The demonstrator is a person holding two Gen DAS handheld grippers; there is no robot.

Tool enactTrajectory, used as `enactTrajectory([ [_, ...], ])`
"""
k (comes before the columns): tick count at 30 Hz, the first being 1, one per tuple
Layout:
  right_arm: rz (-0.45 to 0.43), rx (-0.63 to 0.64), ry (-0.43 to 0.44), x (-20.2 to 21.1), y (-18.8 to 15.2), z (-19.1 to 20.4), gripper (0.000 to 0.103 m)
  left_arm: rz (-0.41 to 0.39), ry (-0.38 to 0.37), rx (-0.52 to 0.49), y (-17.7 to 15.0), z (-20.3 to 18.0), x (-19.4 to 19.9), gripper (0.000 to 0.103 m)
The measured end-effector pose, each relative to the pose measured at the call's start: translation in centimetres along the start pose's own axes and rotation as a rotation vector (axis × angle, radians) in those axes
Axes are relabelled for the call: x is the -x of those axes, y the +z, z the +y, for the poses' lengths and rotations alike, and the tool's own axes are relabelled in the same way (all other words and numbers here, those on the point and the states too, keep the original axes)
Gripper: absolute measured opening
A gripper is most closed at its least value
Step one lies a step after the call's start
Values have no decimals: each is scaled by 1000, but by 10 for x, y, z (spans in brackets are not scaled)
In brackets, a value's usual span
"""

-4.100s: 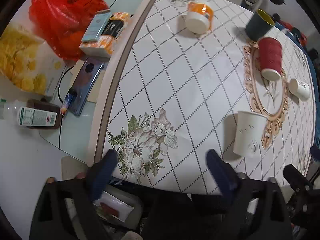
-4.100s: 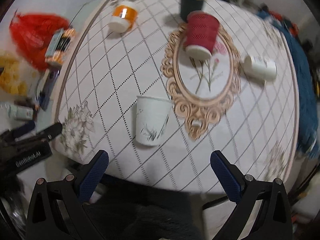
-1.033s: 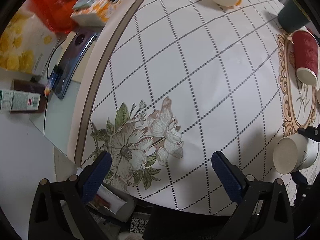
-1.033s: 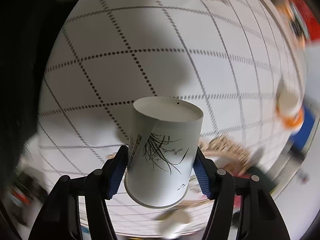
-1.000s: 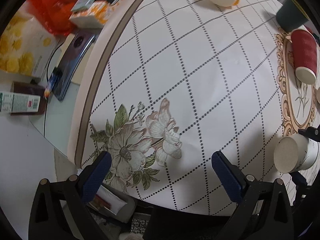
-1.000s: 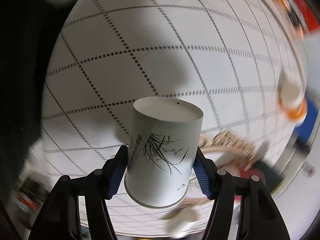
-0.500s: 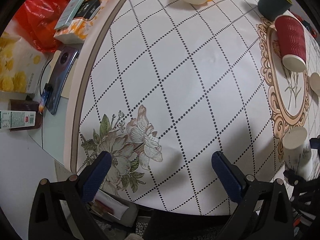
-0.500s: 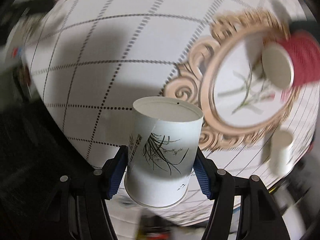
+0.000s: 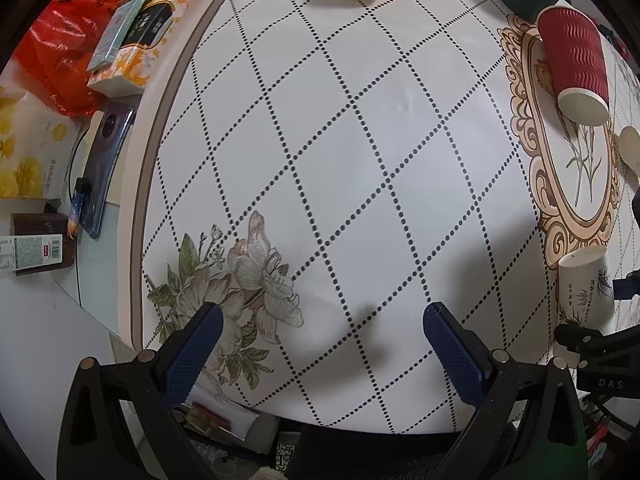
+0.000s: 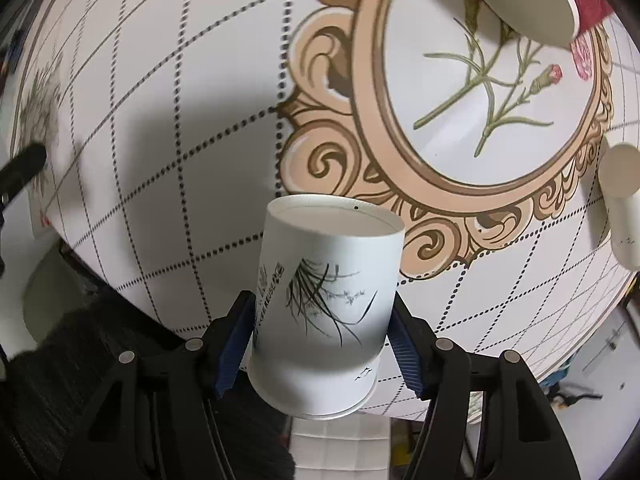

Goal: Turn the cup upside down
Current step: 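Lift and rotate the cup with the right gripper, rim turning downward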

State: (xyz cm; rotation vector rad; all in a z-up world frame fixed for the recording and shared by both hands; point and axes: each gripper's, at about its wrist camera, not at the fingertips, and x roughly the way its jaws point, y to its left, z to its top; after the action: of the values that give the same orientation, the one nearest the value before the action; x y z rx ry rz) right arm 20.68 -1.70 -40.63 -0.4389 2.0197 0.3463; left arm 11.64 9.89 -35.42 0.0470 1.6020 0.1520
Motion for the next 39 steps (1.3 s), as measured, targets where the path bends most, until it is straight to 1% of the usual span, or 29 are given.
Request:
enactTrajectory([
  [2, 3, -25, 27, 0, 4, -7, 67, 2, 0, -4, 2, -6, 0, 103],
  [7, 5, -49, 44, 4, 15, -21, 68, 1, 2, -18, 3, -19, 2, 103],
  [8, 7, -53, 43, 6, 9, -22, 68, 2, 3, -21, 3, -21, 3, 103],
  [10, 13, -51, 43, 9, 23, -18, 68, 3, 3, -26, 1, -21, 3, 103],
  [12, 11, -57, 44, 11, 29, -22, 73, 6, 4, -31, 0, -22, 3, 103],
  [19, -43, -73, 9, 31, 51, -28, 73, 14, 8, -39, 2, -23, 1, 103],
  [20, -64, -78, -8, 35, 52, -30, 72, 13, 9, -42, 2, -24, 1, 103],
  [21, -81, -81, -16, 40, 54, -32, 67, 13, 10, -44, 0, -26, 1, 103],
  [22, -91, -84, -21, 44, 55, -33, 67, 12, 10, -48, -1, -28, 2, 103],
  [24, -135, -90, -34, 53, 53, -37, 67, 10, 9, -52, -2, -18, -2, 103],
  [27, -209, -99, -47, 72, 46, -39, 67, 7, 12, -57, -1, -18, -2, 103],
  [30, -326, -114, -56, 90, 33, -40, 66, 6, 11, -62, -2, -18, -2, 103],
  [32, -437, -136, -54, 103, 24, -43, 66, 1, 10, -68, -3, -21, -2, 103],
  [34, -524, -158, -52, 112, 16, -44, 66, 3, 13, -73, -4, -23, -2, 103],
  [35, -589, -180, -52, 116, 11, -47, 66, 4, 13, -76, -5, -24, -2, 103],
  [36, -628, -194, -53, 119, 6, -49, 66, 3, 12, -77, -5, -24, -2, 103],
  [38, -747, -234, -82, 121, -5, -51, 66, 5, 18, -87, -6, -26, -3, 103],
  [39, -795, -249, -96, 120, -9, -46, 66, 6, 21, -90, -6, -27, -4, 103],
])
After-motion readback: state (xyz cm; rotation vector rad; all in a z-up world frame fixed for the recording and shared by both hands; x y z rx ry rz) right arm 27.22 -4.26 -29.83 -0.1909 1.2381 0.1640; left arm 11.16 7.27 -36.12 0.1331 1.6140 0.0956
